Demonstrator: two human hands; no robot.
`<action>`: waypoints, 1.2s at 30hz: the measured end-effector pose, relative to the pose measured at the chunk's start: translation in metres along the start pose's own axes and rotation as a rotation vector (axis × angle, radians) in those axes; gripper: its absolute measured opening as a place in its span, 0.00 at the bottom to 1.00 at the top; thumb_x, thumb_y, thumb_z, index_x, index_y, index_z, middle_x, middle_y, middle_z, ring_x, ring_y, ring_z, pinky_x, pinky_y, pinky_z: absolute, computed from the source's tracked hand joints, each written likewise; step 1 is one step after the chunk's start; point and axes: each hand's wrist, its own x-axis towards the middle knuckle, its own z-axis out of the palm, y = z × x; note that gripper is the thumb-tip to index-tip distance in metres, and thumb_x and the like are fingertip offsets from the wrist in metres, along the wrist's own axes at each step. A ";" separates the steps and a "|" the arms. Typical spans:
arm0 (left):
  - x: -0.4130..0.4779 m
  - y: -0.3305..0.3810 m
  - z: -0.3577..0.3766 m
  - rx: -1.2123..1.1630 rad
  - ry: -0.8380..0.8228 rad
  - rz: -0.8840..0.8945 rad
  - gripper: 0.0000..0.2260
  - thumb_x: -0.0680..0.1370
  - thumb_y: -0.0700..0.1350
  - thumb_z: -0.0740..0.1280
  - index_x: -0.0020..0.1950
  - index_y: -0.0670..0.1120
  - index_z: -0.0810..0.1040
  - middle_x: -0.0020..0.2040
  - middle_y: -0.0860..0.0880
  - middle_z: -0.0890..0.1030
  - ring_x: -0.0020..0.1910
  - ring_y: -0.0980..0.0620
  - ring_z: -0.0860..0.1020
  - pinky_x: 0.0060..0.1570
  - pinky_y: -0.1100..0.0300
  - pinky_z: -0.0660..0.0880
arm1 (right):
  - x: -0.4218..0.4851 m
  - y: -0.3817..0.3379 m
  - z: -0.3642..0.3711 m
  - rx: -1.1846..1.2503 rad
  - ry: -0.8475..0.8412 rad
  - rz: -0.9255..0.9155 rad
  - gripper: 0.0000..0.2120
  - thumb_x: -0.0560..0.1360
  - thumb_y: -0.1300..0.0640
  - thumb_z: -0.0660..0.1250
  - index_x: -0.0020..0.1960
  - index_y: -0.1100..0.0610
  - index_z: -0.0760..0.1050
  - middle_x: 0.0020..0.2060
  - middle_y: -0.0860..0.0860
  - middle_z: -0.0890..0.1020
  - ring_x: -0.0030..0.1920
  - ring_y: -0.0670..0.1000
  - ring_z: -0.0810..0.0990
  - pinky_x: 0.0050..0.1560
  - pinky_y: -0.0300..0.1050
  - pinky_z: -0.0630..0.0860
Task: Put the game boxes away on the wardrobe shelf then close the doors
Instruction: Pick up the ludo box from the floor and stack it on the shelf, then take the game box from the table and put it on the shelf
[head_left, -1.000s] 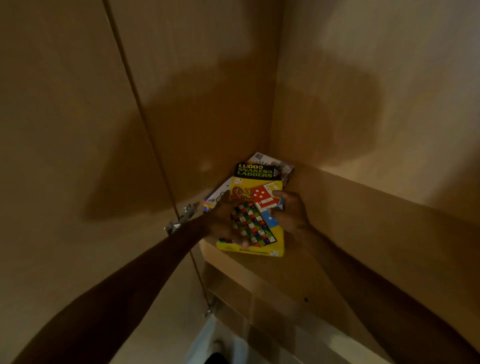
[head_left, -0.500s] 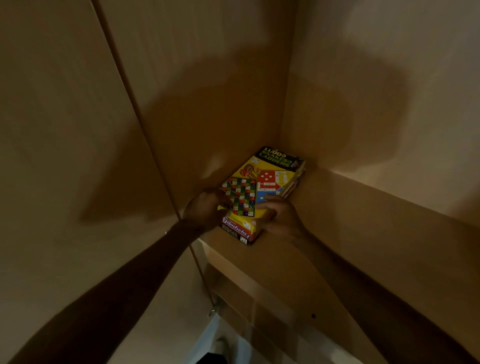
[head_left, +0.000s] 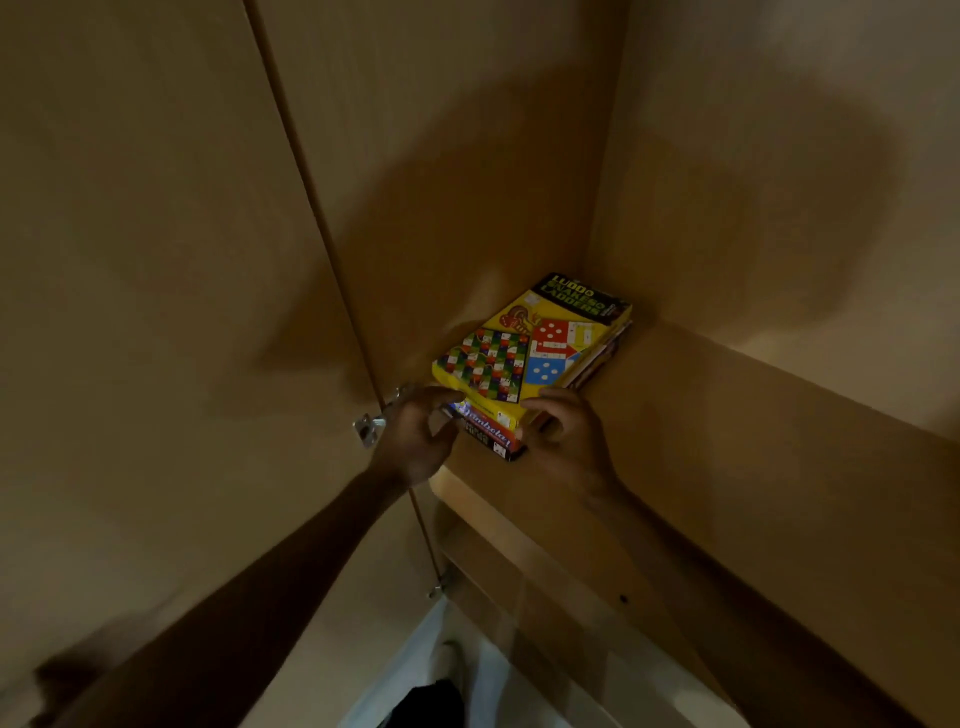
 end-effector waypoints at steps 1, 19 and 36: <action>-0.012 -0.002 0.003 -0.089 0.027 -0.101 0.15 0.75 0.41 0.71 0.61 0.48 0.79 0.60 0.49 0.80 0.58 0.52 0.77 0.57 0.56 0.76 | -0.010 0.001 0.002 0.027 0.027 -0.020 0.12 0.70 0.61 0.73 0.53 0.57 0.81 0.56 0.52 0.78 0.59 0.52 0.77 0.57 0.49 0.79; -0.398 -0.032 -0.064 -0.303 0.534 -0.745 0.15 0.76 0.40 0.69 0.62 0.49 0.79 0.54 0.54 0.82 0.49 0.60 0.81 0.47 0.67 0.75 | -0.240 -0.111 0.133 0.152 -0.616 -0.076 0.20 0.71 0.55 0.72 0.63 0.51 0.76 0.55 0.47 0.79 0.50 0.43 0.79 0.49 0.43 0.80; -0.901 0.097 -0.127 -0.096 1.534 -1.205 0.14 0.75 0.39 0.70 0.61 0.47 0.79 0.52 0.51 0.82 0.48 0.56 0.80 0.43 0.71 0.76 | -0.653 -0.361 0.246 0.320 -1.565 -0.624 0.20 0.71 0.56 0.73 0.62 0.51 0.76 0.51 0.47 0.80 0.48 0.45 0.81 0.50 0.39 0.78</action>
